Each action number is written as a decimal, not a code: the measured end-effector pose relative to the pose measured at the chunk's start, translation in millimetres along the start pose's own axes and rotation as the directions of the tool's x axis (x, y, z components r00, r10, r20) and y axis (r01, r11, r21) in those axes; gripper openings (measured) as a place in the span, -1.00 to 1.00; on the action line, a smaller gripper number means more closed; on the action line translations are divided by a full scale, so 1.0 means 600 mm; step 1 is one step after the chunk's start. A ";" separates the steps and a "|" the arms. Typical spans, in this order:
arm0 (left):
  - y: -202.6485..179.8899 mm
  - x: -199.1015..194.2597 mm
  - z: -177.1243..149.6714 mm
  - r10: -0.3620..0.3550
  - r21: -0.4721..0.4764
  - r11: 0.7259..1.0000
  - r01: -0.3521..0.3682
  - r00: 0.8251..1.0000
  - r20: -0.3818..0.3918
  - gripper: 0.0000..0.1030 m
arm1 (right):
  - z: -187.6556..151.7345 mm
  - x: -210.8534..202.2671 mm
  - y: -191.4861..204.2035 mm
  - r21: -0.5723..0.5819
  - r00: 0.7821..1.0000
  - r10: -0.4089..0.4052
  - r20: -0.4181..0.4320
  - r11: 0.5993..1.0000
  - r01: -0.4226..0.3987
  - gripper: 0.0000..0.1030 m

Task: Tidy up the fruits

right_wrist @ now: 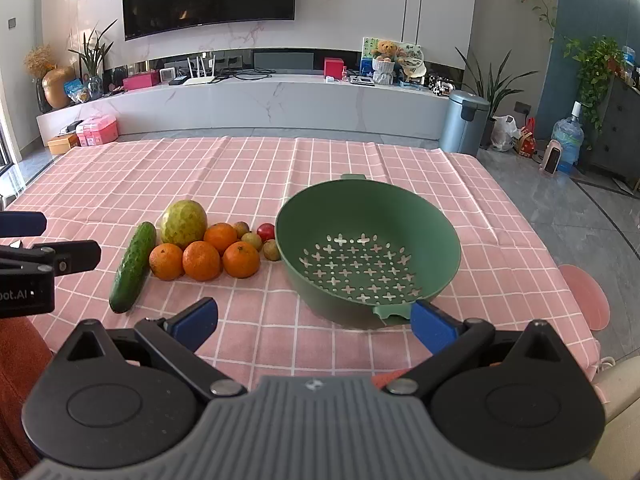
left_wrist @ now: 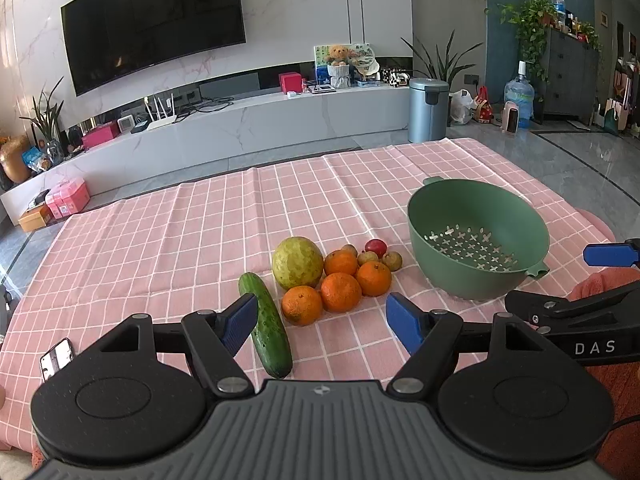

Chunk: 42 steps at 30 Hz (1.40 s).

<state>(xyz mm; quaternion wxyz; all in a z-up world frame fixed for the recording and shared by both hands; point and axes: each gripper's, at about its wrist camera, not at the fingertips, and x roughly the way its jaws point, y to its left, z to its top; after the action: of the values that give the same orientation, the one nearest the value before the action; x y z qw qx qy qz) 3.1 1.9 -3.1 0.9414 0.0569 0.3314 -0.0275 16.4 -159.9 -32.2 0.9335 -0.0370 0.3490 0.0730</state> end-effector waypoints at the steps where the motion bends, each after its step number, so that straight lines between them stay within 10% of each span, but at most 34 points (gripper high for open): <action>1: 0.000 0.000 0.000 0.001 0.000 1.000 -0.001 1.000 0.001 0.67 | 0.000 0.000 0.000 0.001 1.000 0.000 -0.001 1.000 0.000 0.91; 16: 0.031 0.015 0.009 -0.012 -0.022 1.000 0.011 0.999 -0.030 0.51 | 0.005 0.018 0.009 -0.016 0.999 0.038 0.021 0.999 -0.038 0.91; 23: 0.085 0.069 0.038 -0.003 -0.087 0.996 -0.007 0.993 -0.122 0.06 | 0.036 0.071 0.044 -0.082 0.983 0.185 0.006 0.980 -0.184 0.66; 28: 0.121 0.124 0.055 0.051 -0.161 0.983 -0.086 0.976 -0.210 0.06 | 0.067 0.121 0.085 -0.136 0.965 0.261 -0.028 0.955 -0.262 0.56; 42: 0.211 0.255 0.029 -0.093 -0.342 0.938 -0.050 0.916 -0.389 0.07 | 0.144 0.273 0.175 -0.201 0.928 0.348 -0.136 0.907 -0.370 0.36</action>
<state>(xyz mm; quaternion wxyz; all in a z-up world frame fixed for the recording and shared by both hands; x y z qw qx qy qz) 144.3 123.4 -74.0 0.8487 -0.1081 0.5167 0.0327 177.5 -27.7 -76.4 0.8760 -0.0801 0.3843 0.2803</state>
